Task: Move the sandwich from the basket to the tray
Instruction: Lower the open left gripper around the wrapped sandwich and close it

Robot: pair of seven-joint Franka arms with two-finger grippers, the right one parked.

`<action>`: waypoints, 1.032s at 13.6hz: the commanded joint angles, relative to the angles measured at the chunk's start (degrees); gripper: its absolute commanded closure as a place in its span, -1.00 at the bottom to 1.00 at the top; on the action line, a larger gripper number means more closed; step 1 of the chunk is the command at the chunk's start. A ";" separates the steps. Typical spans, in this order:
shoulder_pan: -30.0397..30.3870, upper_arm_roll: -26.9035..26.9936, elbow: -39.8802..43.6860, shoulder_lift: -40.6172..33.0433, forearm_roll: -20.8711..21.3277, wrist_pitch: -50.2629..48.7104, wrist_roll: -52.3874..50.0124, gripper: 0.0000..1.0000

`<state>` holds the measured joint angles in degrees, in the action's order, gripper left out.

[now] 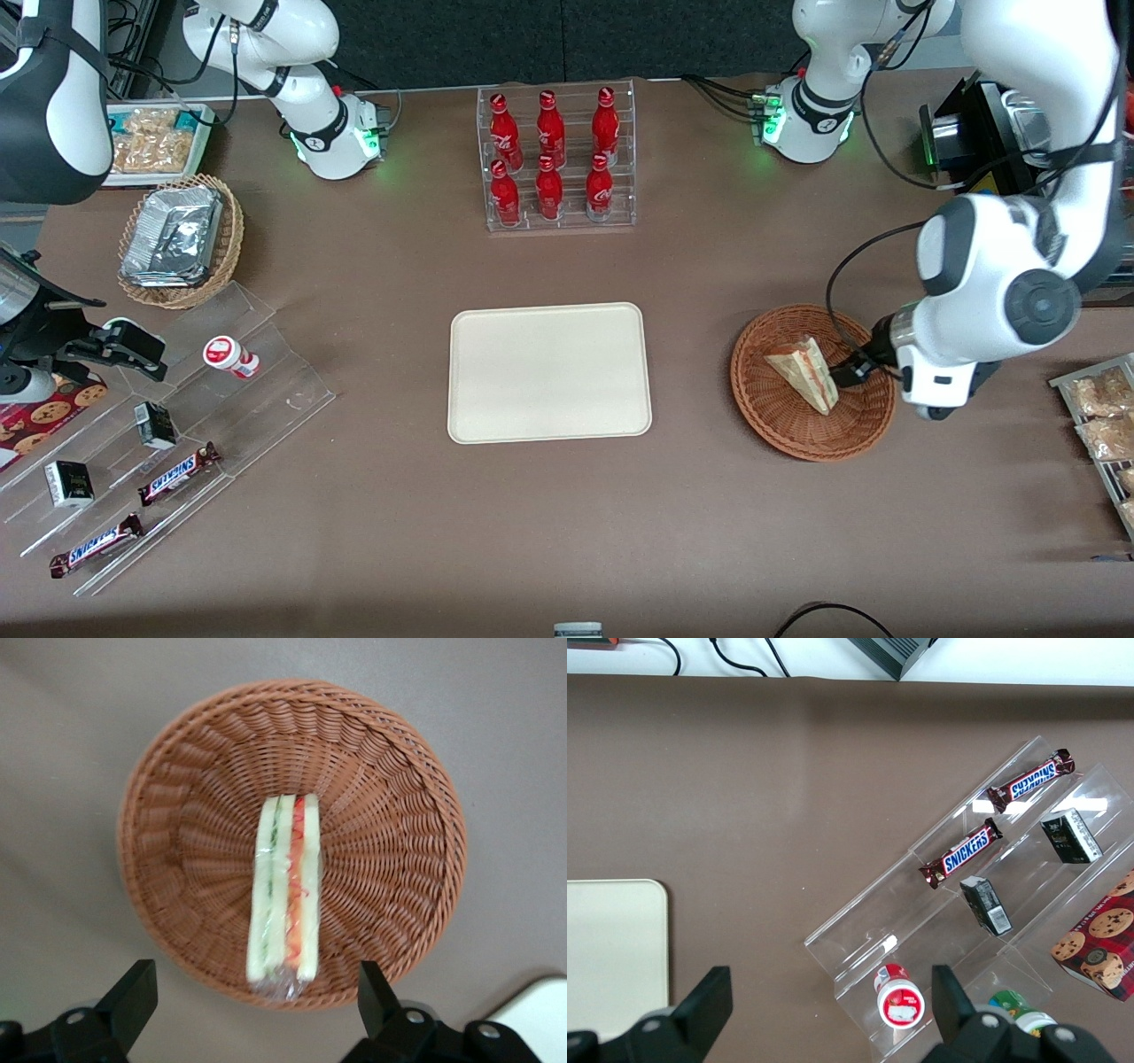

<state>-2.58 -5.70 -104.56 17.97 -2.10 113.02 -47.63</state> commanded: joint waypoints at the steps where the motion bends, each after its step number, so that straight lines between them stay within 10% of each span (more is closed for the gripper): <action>1: -1.46 0.43 -4.94 -0.22 -0.27 5.79 -3.52 -1.00; 9: -2.43 0.43 -17.25 1.36 -0.09 23.98 -4.93 -0.99; 10: -2.43 0.43 -18.04 1.71 -0.01 25.91 -4.93 -0.70; 12: -2.43 0.43 -18.22 1.72 -0.01 26.29 -4.93 0.54; 14: -2.43 0.34 -17.79 1.10 -0.01 25.76 -4.76 1.00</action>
<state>-4.29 -5.70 -122.16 20.07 -2.10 138.30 -51.53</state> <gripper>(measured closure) 0.436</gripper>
